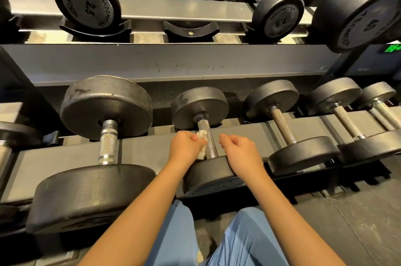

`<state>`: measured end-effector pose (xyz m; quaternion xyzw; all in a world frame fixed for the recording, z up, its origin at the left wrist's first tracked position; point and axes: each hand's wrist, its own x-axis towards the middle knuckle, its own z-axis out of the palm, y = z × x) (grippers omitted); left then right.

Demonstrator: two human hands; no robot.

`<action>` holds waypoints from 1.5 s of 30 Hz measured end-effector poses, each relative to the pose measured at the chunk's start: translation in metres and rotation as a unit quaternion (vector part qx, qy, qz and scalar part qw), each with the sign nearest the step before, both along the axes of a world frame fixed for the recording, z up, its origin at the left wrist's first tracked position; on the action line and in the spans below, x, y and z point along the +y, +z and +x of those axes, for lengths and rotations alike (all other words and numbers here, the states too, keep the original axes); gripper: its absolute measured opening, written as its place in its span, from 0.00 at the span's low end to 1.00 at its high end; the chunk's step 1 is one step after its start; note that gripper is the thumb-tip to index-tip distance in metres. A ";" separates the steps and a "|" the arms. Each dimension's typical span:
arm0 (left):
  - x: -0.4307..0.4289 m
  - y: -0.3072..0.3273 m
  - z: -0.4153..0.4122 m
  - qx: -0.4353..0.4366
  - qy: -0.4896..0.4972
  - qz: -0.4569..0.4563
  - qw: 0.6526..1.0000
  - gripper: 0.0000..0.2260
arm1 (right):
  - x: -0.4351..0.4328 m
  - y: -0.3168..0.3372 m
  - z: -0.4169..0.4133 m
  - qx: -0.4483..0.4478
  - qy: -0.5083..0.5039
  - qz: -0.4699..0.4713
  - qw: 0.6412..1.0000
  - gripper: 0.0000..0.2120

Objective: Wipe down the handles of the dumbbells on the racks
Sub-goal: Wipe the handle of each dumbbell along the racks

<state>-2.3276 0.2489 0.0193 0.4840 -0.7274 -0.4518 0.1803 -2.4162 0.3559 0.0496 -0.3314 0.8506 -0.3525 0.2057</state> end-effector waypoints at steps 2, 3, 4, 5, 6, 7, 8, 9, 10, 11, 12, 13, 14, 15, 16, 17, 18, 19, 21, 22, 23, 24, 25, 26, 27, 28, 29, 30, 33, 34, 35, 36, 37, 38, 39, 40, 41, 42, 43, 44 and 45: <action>-0.005 0.003 -0.005 0.022 0.033 0.012 0.999 0.21 | 0.000 0.001 0.000 -0.004 -0.005 -0.008 1.000 0.20; -0.007 0.004 -0.008 0.036 0.047 0.009 0.998 0.20 | 0.000 0.001 0.000 -0.007 -0.005 -0.014 1.000 0.20; -0.009 0.005 -0.010 0.052 0.057 0.003 0.997 0.20 | 0.000 0.001 0.000 -0.009 -0.005 -0.017 1.000 0.20; -0.012 0.005 -0.012 0.064 0.064 -0.002 0.996 0.20 | 0.000 0.000 0.000 -0.011 -0.005 -0.018 1.000 0.20; -0.015 0.006 -0.014 0.069 0.068 -0.006 0.995 0.20 | 0.000 0.000 0.000 -0.012 -0.004 -0.019 1.000 0.20; -0.016 0.008 -0.015 0.067 0.065 -0.008 0.996 0.20 | 0.000 0.000 -0.001 -0.014 -0.005 -0.020 1.000 0.20; -0.016 0.009 -0.015 0.057 0.054 -0.012 0.997 0.20 | 0.000 0.000 -0.001 -0.016 -0.007 -0.022 1.000 0.20; -0.015 0.010 -0.014 0.041 0.039 -0.017 0.998 0.20 | 0.000 0.000 -0.001 -0.018 -0.008 -0.023 1.000 0.20; -0.012 0.012 -0.013 0.016 0.020 -0.021 0.999 0.20 | 0.000 -0.001 -0.001 -0.019 -0.009 -0.024 1.000 0.20; -0.009 0.014 -0.012 -0.017 0.000 -0.021 1.000 0.20 | -0.001 -0.001 -0.001 -0.020 -0.009 -0.023 0.999 0.20; -0.005 0.015 -0.010 -0.049 -0.021 -0.017 0.998 0.20 | -0.001 -0.001 -0.002 -0.021 -0.010 -0.022 0.999 0.20; -0.001 0.015 -0.008 -0.076 -0.042 -0.012 0.996 0.19 | -0.002 -0.001 -0.001 -0.022 -0.011 -0.020 1.000 0.20; 0.002 0.015 -0.006 -0.096 -0.061 -0.009 0.993 0.18 | -0.002 -0.001 -0.002 -0.021 -0.012 -0.018 1.000 0.20; 0.005 0.014 -0.005 -0.107 -0.072 -0.008 0.992 0.17 | -0.002 -0.001 -0.001 -0.020 -0.011 -0.016 1.000 0.20; 0.006 0.014 -0.004 -0.106 -0.073 -0.009 0.992 0.16 | -0.002 -0.001 -0.001 -0.020 -0.011 -0.017 1.000 0.20; 0.007 0.012 -0.004 -0.092 -0.063 -0.006 0.994 0.15 | -0.001 0.000 0.000 -0.020 -0.012 -0.018 1.000 0.20; 0.006 0.011 -0.004 -0.069 -0.043 0.002 0.997 0.14 | -0.001 0.000 0.000 -0.021 -0.013 -0.019 1.000 0.20; 0.005 0.008 -0.004 -0.040 -0.018 0.011 0.999 0.14 | 0.000 0.001 0.001 -0.020 -0.014 -0.020 0.999 0.20; 0.004 0.005 -0.007 0.006 0.024 0.009 1.000 0.14 | 0.000 0.001 0.001 -0.019 -0.013 -0.019 1.000 0.20; 0.004 0.003 -0.008 0.017 0.036 0.003 0.999 0.13 | 0.000 0.001 0.001 -0.019 -0.014 -0.018 1.000 0.20; 0.003 0.001 -0.009 0.022 0.044 -0.004 0.999 0.13 | 0.000 0.001 0.001 -0.020 -0.014 -0.016 1.000 0.20; 0.003 0.000 -0.009 0.026 0.049 -0.012 0.998 0.12 | 0.000 0.001 0.000 -0.021 -0.013 -0.014 1.000 0.20; 0.003 0.000 -0.009 0.031 0.054 -0.021 0.998 0.11 | 0.000 0.001 0.000 -0.022 -0.013 -0.012 1.000 0.20; 0.002 0.000 -0.008 0.038 0.062 -0.029 0.997 0.10 | 0.000 0.001 0.000 -0.023 -0.012 -0.012 1.000 0.19; 0.001 0.000 -0.008 0.047 0.075 -0.032 0.996 0.08 | 0.000 0.002 0.000 -0.024 -0.011 -0.013 1.000 0.19; -0.002 0.000 -0.009 0.056 0.089 -0.029 0.994 0.08 | 0.000 0.002 0.001 -0.025 -0.010 -0.016 1.000 0.19; -0.004 0.000 -0.010 0.064 0.099 -0.019 0.993 0.08 | 0.000 0.002 0.001 -0.026 -0.011 -0.018 0.999 0.20; -0.006 0.000 -0.011 0.069 0.104 -0.009 0.992 0.08 | 0.000 0.001 0.001 -0.025 -0.012 -0.019 0.999 0.20; -0.011 -0.003 -0.011 0.072 0.080 0.004 0.994 0.09 | 0.000 -0.002 0.000 -0.019 -0.028 -0.026 0.999 0.20; -0.011 -0.003 -0.009 0.063 0.061 0.006 0.996 0.11 | 0.000 -0.003 -0.001 -0.017 -0.036 -0.028 0.999 0.19; -0.010 -0.002 -0.006 0.047 0.039 0.009 0.998 0.12 | -0.001 -0.004 -0.001 -0.014 -0.043 -0.029 0.999 0.19; -0.009 -0.001 -0.003 0.026 0.013 0.013 0.999 0.13 | -0.001 -0.005 -0.002 -0.010 -0.048 -0.030 0.998 0.18; -0.009 0.002 -0.001 0.003 -0.015 0.021 1.000 0.13 | -0.001 -0.006 -0.002 -0.007 -0.051 -0.028 0.998 0.18; -0.009 0.006 0.001 -0.020 -0.045 0.030 0.998 0.13 | -0.002 -0.007 -0.002 -0.004 -0.052 -0.027 0.998 0.18; -0.008 0.009 0.003 -0.041 -0.073 0.039 0.996 0.13 | -0.002 -0.007 -0.002 -0.003 -0.050 -0.027 0.998 0.17; -0.007 0.013 0.005 -0.055 -0.096 0.044 0.993 0.12 | -0.002 -0.008 -0.002 -0.003 -0.048 -0.030 0.998 0.17; -0.006 0.016 0.005 -0.059 -0.109 0.043 0.991 0.11 | -0.001 -0.008 -0.002 -0.004 -0.047 -0.034 0.998 0.17; -0.005 0.019 0.006 -0.048 -0.112 0.035 0.992 0.09 | -0.001 -0.008 -0.003 -0.008 -0.044 -0.042 0.998 0.16; -0.004 0.022 0.006 -0.025 -0.109 0.023 0.993 0.08 | -0.002 -0.007 -0.004 -0.014 -0.034 -0.051 0.998 0.15; -0.003 0.025 0.006 0.004 -0.106 0.009 0.994 0.08 | -0.002 -0.006 -0.005 -0.023 -0.015 -0.059 0.998 0.13; -0.003 0.029 0.005 0.030 -0.107 -0.005 0.994 0.07 | -0.004 -0.004 -0.006 -0.033 0.011 -0.066 0.997 0.11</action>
